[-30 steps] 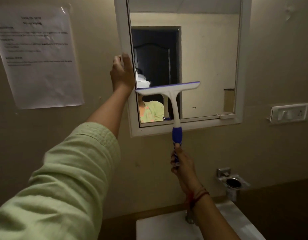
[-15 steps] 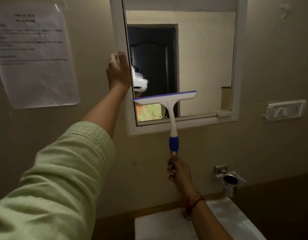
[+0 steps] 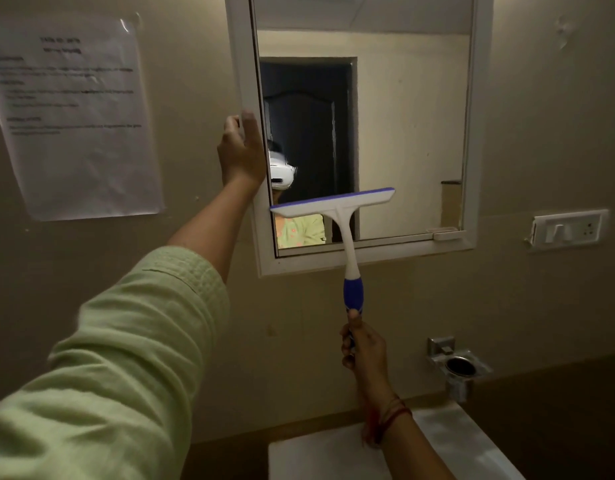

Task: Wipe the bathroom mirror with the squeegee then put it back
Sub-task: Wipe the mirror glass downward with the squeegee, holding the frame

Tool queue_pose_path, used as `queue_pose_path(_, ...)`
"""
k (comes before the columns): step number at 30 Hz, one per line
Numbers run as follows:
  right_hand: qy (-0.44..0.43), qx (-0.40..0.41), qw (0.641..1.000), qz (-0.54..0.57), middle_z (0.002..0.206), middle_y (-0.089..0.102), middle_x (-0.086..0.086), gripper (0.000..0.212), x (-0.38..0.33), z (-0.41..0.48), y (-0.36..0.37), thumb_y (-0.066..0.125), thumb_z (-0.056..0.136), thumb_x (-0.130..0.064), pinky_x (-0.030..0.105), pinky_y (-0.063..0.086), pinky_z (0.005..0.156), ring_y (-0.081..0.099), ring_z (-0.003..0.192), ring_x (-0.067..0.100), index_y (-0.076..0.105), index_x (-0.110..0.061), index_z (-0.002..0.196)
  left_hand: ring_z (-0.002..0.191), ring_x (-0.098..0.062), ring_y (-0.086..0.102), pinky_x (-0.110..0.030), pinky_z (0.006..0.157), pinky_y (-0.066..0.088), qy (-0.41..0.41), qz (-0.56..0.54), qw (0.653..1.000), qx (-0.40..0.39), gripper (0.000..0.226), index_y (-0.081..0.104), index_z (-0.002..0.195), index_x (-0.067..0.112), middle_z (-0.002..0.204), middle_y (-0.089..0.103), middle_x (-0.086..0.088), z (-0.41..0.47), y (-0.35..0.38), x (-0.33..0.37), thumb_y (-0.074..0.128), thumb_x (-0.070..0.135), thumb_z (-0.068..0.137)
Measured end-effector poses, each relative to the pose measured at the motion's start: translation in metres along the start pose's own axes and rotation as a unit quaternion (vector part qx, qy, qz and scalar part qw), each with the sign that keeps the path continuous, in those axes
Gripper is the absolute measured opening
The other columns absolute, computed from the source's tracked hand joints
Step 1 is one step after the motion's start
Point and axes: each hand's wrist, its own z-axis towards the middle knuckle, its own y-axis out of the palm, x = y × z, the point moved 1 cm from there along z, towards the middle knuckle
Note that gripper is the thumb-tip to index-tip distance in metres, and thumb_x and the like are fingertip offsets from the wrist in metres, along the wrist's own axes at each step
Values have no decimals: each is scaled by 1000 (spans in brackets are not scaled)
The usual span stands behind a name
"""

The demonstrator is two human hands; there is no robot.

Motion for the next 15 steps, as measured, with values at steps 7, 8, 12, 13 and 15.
queue_pose_path(7,35,15,999,-7,55,45,0,34,32,-19,-5,53,89,-38,19,32,39,39,47,10,57,-12,67,78,-16,48,-21,59,24,2,-3,1000,-4,47,52,102,2,84,52,-3,-1,0,3,28,42,97)
queue_pose_path(8,23,16,1000,-4,54,45,-1,33,25,-16,-1,53,88,-38,18,32,38,39,46,9,58,-12,67,79,-16,48,-22,61,25,1,-2,1000,-3,47,53,102,2,85,52,-3,-1,0,3,28,42,97)
queue_pose_path(12,-18,1,1000,-3,49,47,-9,33,-4,-2,12,55,87,-42,17,33,38,40,43,4,59,-16,66,78,-16,47,-25,64,28,-1,3,1000,0,47,53,100,2,84,52,-3,-1,0,2,28,42,97)
queue_pose_path(13,-19,-2,1000,-9,49,47,-8,34,-4,0,11,55,87,-42,17,33,38,40,43,4,59,-16,66,78,-16,47,-26,64,29,-1,2,1000,0,47,53,100,3,84,52,-3,-1,-1,2,28,42,97)
queue_pose_path(15,-2,-2,1000,-28,52,47,-5,34,6,-3,4,53,88,-41,17,33,39,41,46,6,59,-14,67,78,-17,47,-25,64,28,-2,2,1000,1,47,53,100,2,84,52,-3,0,-1,2,28,42,97)
